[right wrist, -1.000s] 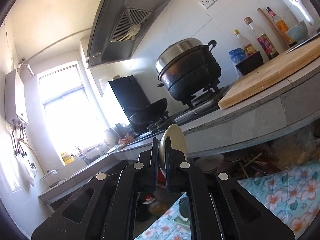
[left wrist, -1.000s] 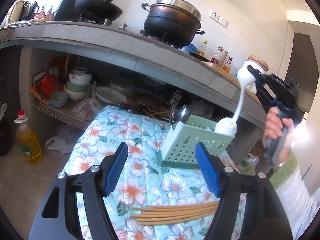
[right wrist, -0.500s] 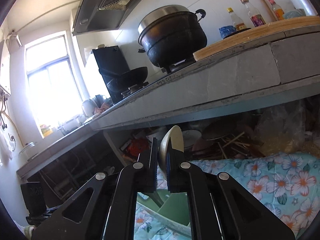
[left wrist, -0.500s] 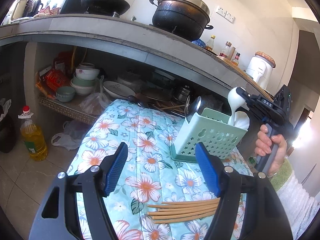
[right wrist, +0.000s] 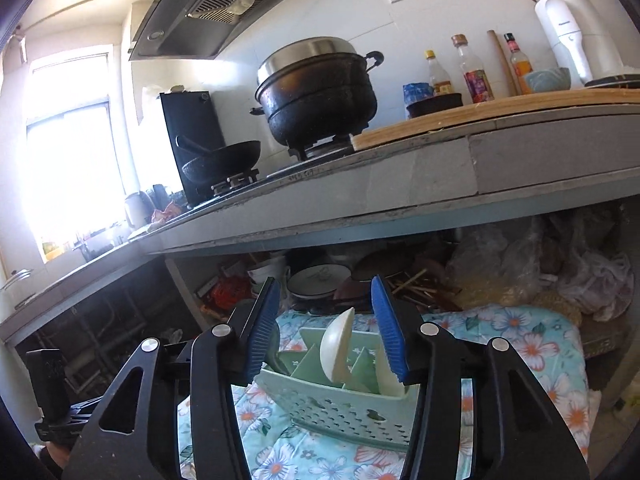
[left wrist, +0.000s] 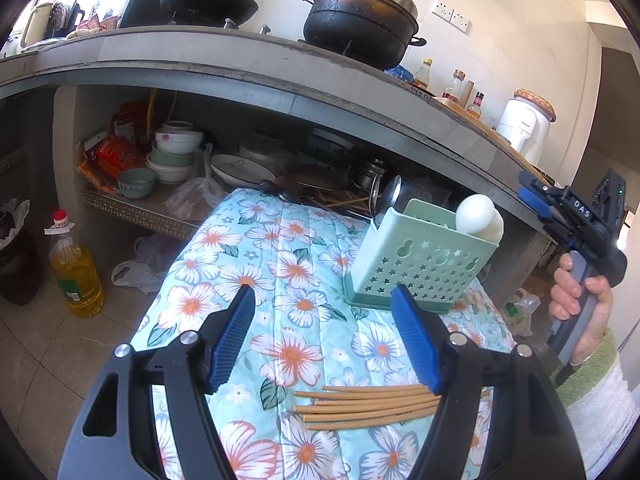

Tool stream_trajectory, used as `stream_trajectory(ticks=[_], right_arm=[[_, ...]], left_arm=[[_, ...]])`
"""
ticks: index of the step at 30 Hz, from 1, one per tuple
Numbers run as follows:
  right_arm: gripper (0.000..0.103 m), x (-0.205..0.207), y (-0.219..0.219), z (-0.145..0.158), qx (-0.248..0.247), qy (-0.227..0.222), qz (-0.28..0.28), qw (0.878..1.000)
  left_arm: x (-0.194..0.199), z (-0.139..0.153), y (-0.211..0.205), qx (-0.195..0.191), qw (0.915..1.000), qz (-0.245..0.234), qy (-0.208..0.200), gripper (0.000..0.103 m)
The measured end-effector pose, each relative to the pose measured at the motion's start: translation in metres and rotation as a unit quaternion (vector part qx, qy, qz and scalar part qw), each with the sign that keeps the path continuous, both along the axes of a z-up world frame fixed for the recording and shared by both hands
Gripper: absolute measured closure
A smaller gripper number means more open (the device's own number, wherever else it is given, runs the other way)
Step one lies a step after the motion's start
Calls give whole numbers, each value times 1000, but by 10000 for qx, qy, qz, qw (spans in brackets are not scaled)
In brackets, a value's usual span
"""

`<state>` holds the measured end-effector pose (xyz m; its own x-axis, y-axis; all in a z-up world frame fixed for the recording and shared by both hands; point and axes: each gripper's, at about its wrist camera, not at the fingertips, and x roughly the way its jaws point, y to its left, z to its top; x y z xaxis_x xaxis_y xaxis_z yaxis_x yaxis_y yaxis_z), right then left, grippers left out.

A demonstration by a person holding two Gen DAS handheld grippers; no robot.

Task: Organize utensils
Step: 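Move both tools back over the bamboo chopsticks on the quilt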

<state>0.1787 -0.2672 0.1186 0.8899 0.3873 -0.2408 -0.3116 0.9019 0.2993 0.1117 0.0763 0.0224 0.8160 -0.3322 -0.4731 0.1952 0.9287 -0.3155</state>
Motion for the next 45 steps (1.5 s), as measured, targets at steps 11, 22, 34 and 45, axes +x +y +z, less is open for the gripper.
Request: stream_trajectory(ticks=[11,22,34,45], right_arm=[[49,-80,-1,-41,-199,1251,-52,9919],[49,-124,0,-140,403,2965,-477,9530],[49,-127,-13,-153,547,2968,-658,9511],[49,-137,-34,-172,948,3078,-667,9443]], left_arm=[[-22,-18,-11,699,9971,104,282,35],[4,-71,-78,1857,9789,-192,826,35],[-19,-89,-101,2776,9525,-821,941,35],[-43,-76,-103,2703,9523,-1277,614,35]])
